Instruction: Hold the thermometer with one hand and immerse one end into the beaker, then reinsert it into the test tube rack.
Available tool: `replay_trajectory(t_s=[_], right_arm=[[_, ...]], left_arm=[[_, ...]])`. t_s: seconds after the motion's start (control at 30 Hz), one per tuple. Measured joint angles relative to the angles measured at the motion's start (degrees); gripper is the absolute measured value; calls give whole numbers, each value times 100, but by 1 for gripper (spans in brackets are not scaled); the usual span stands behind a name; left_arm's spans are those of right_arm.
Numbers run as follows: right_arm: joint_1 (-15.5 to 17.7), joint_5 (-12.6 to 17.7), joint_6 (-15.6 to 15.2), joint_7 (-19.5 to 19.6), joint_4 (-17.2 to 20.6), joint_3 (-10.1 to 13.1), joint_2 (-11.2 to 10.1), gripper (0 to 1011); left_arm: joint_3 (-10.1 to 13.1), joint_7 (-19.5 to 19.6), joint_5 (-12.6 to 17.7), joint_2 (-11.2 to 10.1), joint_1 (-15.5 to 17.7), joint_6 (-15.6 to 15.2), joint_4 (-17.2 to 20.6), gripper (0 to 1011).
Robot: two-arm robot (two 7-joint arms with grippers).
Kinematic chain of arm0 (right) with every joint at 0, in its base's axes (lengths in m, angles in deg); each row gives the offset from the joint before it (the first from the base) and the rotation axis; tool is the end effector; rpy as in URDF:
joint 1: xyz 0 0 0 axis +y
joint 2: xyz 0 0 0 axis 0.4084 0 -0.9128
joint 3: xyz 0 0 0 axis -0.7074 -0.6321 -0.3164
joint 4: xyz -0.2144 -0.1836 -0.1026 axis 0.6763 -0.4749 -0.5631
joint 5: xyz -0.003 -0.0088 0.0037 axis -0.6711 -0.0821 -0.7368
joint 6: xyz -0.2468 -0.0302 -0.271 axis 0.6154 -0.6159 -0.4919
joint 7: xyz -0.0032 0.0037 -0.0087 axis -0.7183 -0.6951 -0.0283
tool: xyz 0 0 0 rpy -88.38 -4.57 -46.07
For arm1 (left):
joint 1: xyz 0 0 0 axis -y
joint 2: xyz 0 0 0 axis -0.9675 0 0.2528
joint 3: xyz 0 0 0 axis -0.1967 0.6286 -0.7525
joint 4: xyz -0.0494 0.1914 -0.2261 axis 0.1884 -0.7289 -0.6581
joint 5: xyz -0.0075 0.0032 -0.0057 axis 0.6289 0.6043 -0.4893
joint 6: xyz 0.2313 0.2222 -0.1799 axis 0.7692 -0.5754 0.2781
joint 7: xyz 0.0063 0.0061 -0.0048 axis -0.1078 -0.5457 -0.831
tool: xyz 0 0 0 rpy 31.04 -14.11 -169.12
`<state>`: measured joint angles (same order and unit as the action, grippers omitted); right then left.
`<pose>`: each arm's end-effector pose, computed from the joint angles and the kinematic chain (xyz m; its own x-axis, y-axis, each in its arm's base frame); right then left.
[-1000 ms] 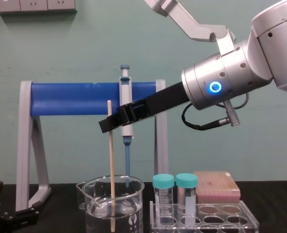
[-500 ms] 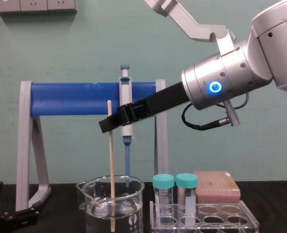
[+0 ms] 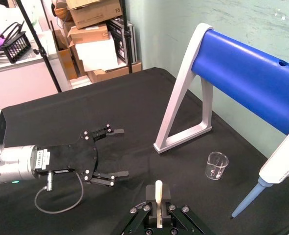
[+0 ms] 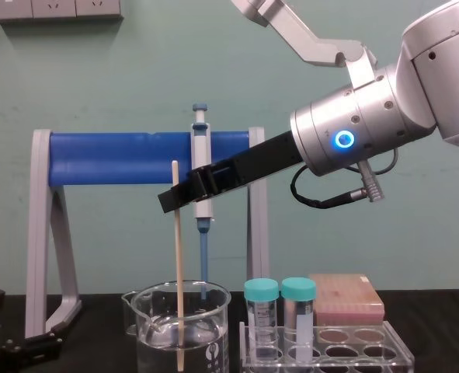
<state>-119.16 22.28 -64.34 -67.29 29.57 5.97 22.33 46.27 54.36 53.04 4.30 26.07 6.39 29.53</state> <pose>0.5469 0.1217 -0.1005 0.8896 -0.4558 0.0287 0.4321 0.8195 -0.3764 0.4154 0.0728 -0.3218 0.2923 0.8803 0.3737 -0.9552 0.2873 0.0705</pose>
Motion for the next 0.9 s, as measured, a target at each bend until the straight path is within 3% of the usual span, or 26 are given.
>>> replay_trajectory(t_s=[0.9], right_arm=[[0, 0, 0, 0, 0, 0, 0, 48]], left_arm=[[0, 0, 0, 0, 0, 0, 0, 1004]])
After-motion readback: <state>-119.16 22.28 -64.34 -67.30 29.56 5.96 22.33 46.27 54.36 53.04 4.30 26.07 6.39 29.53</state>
